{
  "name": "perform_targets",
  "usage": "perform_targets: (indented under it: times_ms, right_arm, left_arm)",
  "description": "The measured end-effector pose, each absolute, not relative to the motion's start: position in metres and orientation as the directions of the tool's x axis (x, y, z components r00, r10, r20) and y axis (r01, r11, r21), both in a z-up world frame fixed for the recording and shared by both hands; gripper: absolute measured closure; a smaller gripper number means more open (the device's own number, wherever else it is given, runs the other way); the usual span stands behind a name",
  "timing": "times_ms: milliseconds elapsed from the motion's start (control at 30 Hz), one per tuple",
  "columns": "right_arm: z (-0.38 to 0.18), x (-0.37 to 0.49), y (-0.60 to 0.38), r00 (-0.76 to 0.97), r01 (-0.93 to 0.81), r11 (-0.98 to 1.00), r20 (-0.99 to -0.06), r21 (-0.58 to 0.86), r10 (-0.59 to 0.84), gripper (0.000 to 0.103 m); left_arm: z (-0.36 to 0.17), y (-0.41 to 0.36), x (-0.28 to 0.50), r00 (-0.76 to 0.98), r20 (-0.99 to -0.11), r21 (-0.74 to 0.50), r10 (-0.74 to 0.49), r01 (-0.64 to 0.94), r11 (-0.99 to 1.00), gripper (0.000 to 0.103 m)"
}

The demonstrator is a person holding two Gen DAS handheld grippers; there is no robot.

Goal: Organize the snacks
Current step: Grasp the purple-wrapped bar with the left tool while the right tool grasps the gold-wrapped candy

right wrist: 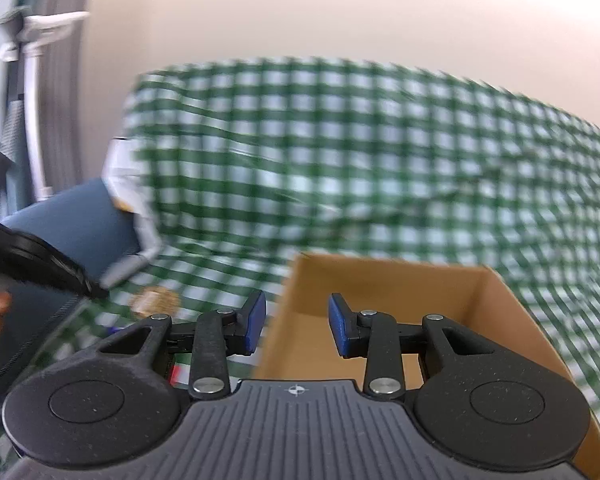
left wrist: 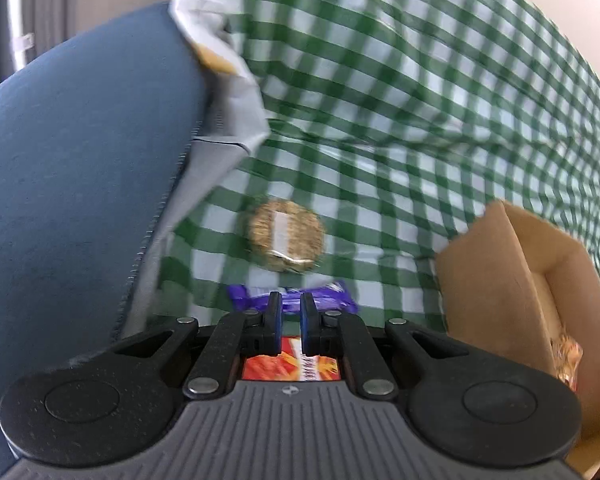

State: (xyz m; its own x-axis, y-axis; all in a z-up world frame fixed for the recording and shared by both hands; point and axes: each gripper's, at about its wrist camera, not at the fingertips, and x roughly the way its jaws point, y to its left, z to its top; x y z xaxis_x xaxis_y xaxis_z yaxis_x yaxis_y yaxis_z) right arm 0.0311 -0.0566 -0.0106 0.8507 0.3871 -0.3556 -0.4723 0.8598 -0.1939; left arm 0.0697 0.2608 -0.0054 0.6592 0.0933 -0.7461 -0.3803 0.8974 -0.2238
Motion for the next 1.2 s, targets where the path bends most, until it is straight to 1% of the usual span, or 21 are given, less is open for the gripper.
perform_targets:
  times_ms: [100, 233, 300, 367, 433, 567, 633, 700, 800, 933, 967, 1000, 1033, 1100, 1133, 1167, 1200]
  right_arm:
    - [-0.012, 0.022, -0.036, 0.800, -0.555, 0.812, -0.379, -0.178, 0.464, 0.066]
    - [-0.033, 0.013, 0.005, 0.711, -0.632, 0.767, -0.474, -0.109, 0.519, 0.064]
    - [-0.051, 0.012, 0.026, 0.667, -0.663, 0.743, -0.524, -0.092, 0.530, 0.062]
    - [-0.070, 0.012, 0.044, 0.645, -0.678, 0.727, -0.566, -0.113, 0.513, 0.058]
    - [-0.085, 0.014, 0.058, 0.635, -0.676, 0.726, -0.598, -0.124, 0.489, 0.048]
    - [-0.108, 0.027, 0.074, 0.624, -0.657, 0.745, -0.637, -0.114, 0.453, 0.039]
    - [-0.121, 0.036, 0.081, 0.607, -0.648, 0.756, -0.663, -0.093, 0.438, 0.032]
    - [-0.135, 0.044, 0.086, 0.582, -0.634, 0.771, -0.695, -0.063, 0.422, 0.030]
    - [-0.149, 0.049, 0.090, 0.559, -0.619, 0.785, -0.713, -0.019, 0.424, 0.029]
    - [-0.160, 0.052, 0.103, 0.538, -0.628, 0.778, -0.723, 0.000, 0.434, 0.021]
    - [-0.164, 0.053, 0.108, 0.537, -0.630, 0.777, -0.726, -0.006, 0.430, 0.020]
    - [-0.167, 0.054, 0.110, 0.538, -0.628, 0.778, -0.730, -0.013, 0.421, 0.020]
    - [-0.170, 0.056, 0.112, 0.537, -0.623, 0.782, -0.737, -0.018, 0.411, 0.020]
    - [-0.175, 0.056, 0.114, 0.547, -0.618, 0.786, -0.737, -0.036, 0.396, 0.020]
    - [-0.175, 0.054, 0.116, 0.557, -0.620, 0.783, -0.732, -0.052, 0.392, 0.022]
    - [-0.175, 0.054, 0.115, 0.561, -0.620, 0.782, -0.731, -0.061, 0.388, 0.026]
    - [-0.175, 0.053, 0.115, 0.570, -0.617, 0.784, -0.725, -0.067, 0.386, 0.037]
  left_arm:
    - [-0.004, 0.272, 0.071, 0.657, -0.743, -0.212, 0.126, -0.410, 0.887, 0.094]
    - [-0.006, 0.273, 0.068, 0.655, -0.748, -0.240, 0.113, -0.424, 0.873, 0.094]
    - [-0.006, 0.272, 0.068, 0.653, -0.749, -0.229, 0.115, -0.418, 0.879, 0.094]
    - [-0.009, 0.269, 0.072, 0.647, -0.752, -0.213, 0.125, -0.418, 0.883, 0.094]
    - [-0.011, 0.272, 0.072, 0.646, -0.753, -0.215, 0.127, -0.424, 0.880, 0.094]
    - [-0.013, 0.279, 0.071, 0.637, -0.760, -0.210, 0.132, -0.432, 0.877, 0.093]
    - [-0.015, 0.281, 0.072, 0.633, -0.764, -0.213, 0.128, -0.434, 0.875, 0.093]
    - [-0.017, 0.282, 0.075, 0.630, -0.768, -0.218, 0.118, -0.430, 0.876, 0.092]
    - [-0.019, 0.278, 0.081, 0.628, -0.771, -0.211, 0.107, -0.409, 0.888, 0.091]
    - [-0.023, 0.272, 0.088, 0.626, -0.773, -0.188, 0.099, -0.375, 0.908, 0.089]
    - [-0.024, 0.271, 0.090, 0.625, -0.775, -0.184, 0.096, -0.367, 0.912, 0.088]
    - [-0.026, 0.270, 0.092, 0.624, -0.776, -0.181, 0.090, -0.357, 0.917, 0.083]
    - [-0.027, 0.268, 0.094, 0.623, -0.778, -0.181, 0.082, -0.347, 0.920, 0.075]
    - [-0.030, 0.263, 0.099, 0.622, -0.780, -0.177, 0.064, -0.318, 0.931, 0.066]
    - [-0.032, 0.260, 0.101, 0.621, -0.781, -0.166, 0.061, -0.301, 0.939, 0.063]
    - [-0.034, 0.257, 0.105, 0.619, -0.783, -0.149, 0.062, -0.284, 0.947, 0.061]
    - [-0.037, 0.252, 0.110, 0.616, -0.785, -0.126, 0.065, -0.262, 0.957, 0.058]
